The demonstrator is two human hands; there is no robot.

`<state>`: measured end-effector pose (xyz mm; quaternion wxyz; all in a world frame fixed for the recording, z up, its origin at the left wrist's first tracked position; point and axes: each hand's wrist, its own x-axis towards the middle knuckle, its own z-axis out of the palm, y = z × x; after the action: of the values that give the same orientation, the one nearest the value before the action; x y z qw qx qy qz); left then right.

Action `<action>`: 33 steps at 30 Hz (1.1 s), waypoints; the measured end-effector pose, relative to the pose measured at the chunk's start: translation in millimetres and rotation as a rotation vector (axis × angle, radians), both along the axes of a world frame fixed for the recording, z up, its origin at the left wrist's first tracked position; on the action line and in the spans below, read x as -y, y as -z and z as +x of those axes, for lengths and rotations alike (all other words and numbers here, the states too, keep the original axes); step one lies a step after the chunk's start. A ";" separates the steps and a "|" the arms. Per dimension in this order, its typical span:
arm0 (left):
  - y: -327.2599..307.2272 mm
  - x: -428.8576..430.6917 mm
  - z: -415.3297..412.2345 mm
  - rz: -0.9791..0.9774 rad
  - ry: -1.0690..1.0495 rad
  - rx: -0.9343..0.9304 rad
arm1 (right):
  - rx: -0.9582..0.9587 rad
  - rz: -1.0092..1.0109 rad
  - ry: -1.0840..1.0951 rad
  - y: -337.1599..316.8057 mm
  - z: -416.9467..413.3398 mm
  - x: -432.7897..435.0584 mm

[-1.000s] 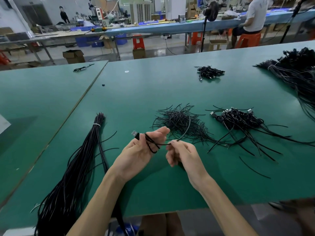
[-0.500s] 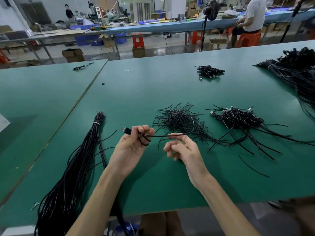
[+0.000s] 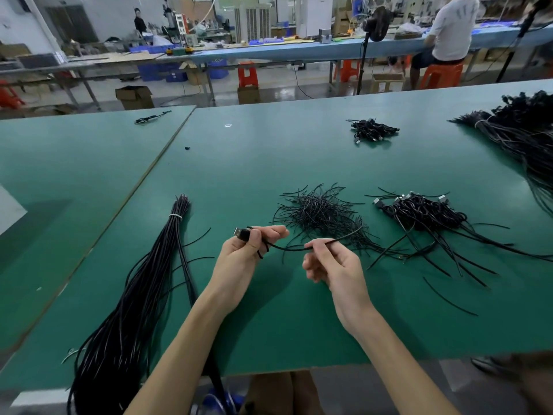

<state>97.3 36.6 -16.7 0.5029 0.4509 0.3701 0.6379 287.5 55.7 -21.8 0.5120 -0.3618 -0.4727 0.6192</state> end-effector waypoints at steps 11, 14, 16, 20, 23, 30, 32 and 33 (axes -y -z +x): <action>-13.3 9.3 -1.6 -0.062 0.396 0.385 | 0.247 0.086 -0.090 0.6 -4.3 4.1; -6.9 9.0 5.7 -0.118 0.288 0.007 | 0.237 0.092 -0.038 2.4 -4.3 3.5; 0.9 7.8 15.1 -0.085 0.038 -0.518 | 0.211 0.094 0.022 3.7 -3.3 2.4; 11.9 8.3 20.9 0.050 -0.131 -0.991 | 0.107 0.077 0.058 3.5 0.1 1.6; 14.3 6.3 21.1 0.099 -0.137 -1.120 | 0.102 0.094 0.014 -0.3 -1.2 3.9; 14.7 5.7 24.2 0.121 -0.104 -1.183 | 0.066 0.070 -0.066 -7.0 0.8 6.8; 15.1 4.5 23.7 0.098 -0.080 -1.147 | 0.050 0.067 -0.092 -7.7 0.9 6.5; 15.6 4.2 23.0 0.092 -0.064 -1.129 | 0.040 0.064 -0.105 -7.8 0.9 6.4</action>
<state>120.3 32.3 -32.3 0.1871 0.7319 0.5669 0.3285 288.4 49.3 -14.0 0.4807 -0.3321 -0.5207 0.6225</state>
